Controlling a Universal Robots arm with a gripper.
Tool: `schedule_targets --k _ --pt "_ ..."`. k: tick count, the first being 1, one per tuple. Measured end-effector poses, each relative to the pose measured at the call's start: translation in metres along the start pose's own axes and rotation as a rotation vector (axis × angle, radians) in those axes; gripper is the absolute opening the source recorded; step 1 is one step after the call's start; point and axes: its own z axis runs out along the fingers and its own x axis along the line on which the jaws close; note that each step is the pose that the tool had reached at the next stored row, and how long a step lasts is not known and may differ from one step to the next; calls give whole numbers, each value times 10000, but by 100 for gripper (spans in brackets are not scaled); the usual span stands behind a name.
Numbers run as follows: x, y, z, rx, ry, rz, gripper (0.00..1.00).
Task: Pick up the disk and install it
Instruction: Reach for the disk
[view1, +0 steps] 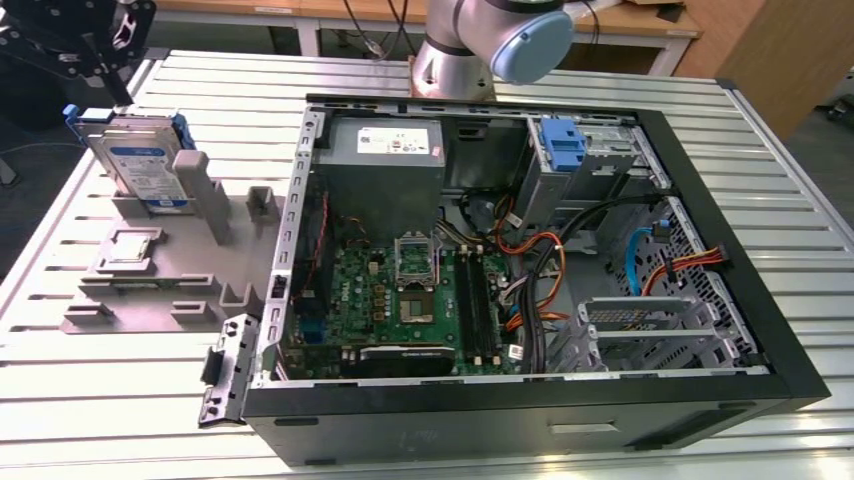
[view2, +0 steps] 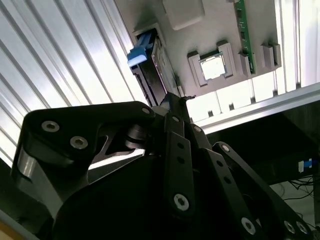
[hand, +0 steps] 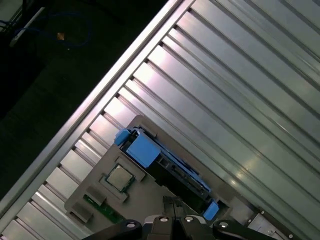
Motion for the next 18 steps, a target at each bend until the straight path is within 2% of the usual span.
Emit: schedule_targets --k 5,10,15,16,18 --pt "84 89 5 9 -12 -1 10" --pt "110 142 20 15 -19 -68 10" --pt "107 146 34 8 -12 -685 10" --pt "107 147 38 4 -9 -1050 10" --pt "107 147 42 1 -6 -1409 10"
